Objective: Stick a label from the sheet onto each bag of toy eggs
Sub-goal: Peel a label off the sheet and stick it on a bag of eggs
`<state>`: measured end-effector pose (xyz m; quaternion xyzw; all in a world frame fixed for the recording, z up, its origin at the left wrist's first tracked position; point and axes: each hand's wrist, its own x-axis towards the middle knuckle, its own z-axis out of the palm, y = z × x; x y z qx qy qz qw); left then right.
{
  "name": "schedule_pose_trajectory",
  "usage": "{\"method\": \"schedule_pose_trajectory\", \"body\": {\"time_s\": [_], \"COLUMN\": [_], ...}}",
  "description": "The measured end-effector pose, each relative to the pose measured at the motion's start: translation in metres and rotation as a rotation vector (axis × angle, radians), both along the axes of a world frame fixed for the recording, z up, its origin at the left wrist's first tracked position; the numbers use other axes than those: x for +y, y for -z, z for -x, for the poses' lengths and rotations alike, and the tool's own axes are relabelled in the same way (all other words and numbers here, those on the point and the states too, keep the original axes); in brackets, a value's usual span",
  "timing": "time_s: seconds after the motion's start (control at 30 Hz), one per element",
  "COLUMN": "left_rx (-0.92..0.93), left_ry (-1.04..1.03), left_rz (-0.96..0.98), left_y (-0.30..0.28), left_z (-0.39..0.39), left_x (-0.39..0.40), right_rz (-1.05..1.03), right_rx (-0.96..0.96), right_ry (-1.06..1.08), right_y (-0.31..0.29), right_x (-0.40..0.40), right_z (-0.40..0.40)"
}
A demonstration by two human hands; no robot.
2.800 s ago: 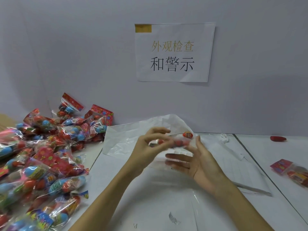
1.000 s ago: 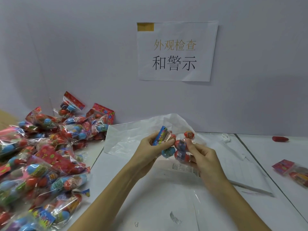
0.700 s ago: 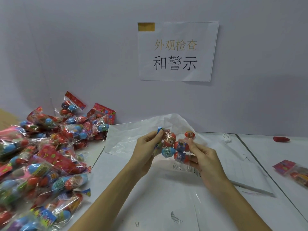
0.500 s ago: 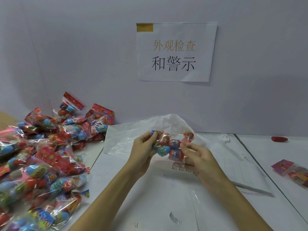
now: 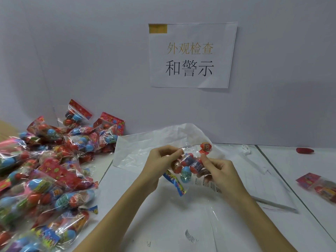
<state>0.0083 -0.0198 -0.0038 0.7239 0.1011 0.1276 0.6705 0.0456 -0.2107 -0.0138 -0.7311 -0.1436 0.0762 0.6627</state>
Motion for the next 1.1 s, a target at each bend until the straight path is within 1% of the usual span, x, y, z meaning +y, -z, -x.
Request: {"method": "schedule_pose_trajectory", "body": {"time_s": [0.07,0.1,0.13,0.17,0.2,0.23,0.27,0.3,0.37,0.43,0.5,0.53,0.57,0.6,0.63,0.7,0.8,0.93,1.03,1.1], "left_rx": [-0.046,-0.05,-0.018,0.045,0.101,0.124,0.105,0.06,-0.037,-0.097,-0.166,-0.194,-0.216,-0.233,-0.251,-0.271,-0.228,-0.131,-0.017,0.0], "left_ry": [-0.132,-0.189,-0.196,-0.145,-0.058,0.028,0.077,0.083,0.051,0.025,-0.033,-0.077,-0.125,-0.154,-0.167,-0.153,-0.12,-0.006,0.096,0.169], "left_rz": [-0.147,-0.227,-0.246,-0.165,-0.008,0.155,0.28,0.353,0.413,0.474,0.5,0.458,0.356,0.224,0.105,-0.042,-0.23,-0.3,-0.462,-0.52], "left_y": [0.001,0.002,0.002,0.002,0.001,0.002,0.004,0.005,0.004,0.001,-0.002,-0.003,-0.004,-0.003,-0.002,0.004,0.016,0.028,0.04,0.044], "left_z": [-0.001,-0.002,-0.002,-0.002,-0.002,-0.003,-0.002,-0.002,-0.001,-0.002,-0.004,-0.004,-0.004,-0.004,-0.004,-0.005,-0.004,-0.009,-0.013,-0.014], "left_x": [-0.005,-0.007,-0.008,-0.006,-0.004,-0.002,-0.001,0.001,0.003,0.008,0.014,0.016,0.016,0.015,0.013,0.01,0.007,0.006,0.014,0.021], "right_rz": [-0.06,-0.138,-0.237,-0.344,-0.439,-0.511,-0.547,-0.544,-0.44,-0.258,0.034,0.222,0.394,0.53,0.625,0.731,0.751,0.727,0.723,0.71], "right_rx": [0.025,0.073,0.138,0.211,0.282,0.342,0.379,0.384,0.303,0.13,-0.145,-0.287,-0.395,-0.449,-0.458,-0.468,-0.527,-0.562,-0.581,-0.591], "right_ry": [0.038,0.032,-0.008,-0.063,-0.109,-0.15,-0.192,-0.233,-0.282,-0.233,-0.071,-0.012,-0.013,-0.057,-0.115,-0.187,-0.197,-0.176,-0.18,-0.192], "right_y": [0.004,0.004,0.004,0.003,0.002,0.002,0.002,0.002,0.001,0.001,0.006,0.009,0.012,0.016,0.019,0.026,0.032,0.034,0.035,0.035], "right_x": [0.002,0.002,0.002,0.002,0.002,0.002,0.002,0.002,0.002,0.001,-0.002,-0.004,-0.006,-0.008,-0.01,-0.01,-0.007,-0.003,-0.001,-0.002], "right_z": [0.0,-0.001,0.0,0.0,0.0,0.0,-0.001,-0.001,0.0,0.0,-0.004,-0.006,-0.008,-0.01,-0.011,-0.012,-0.013,-0.016,-0.017,-0.017]}}
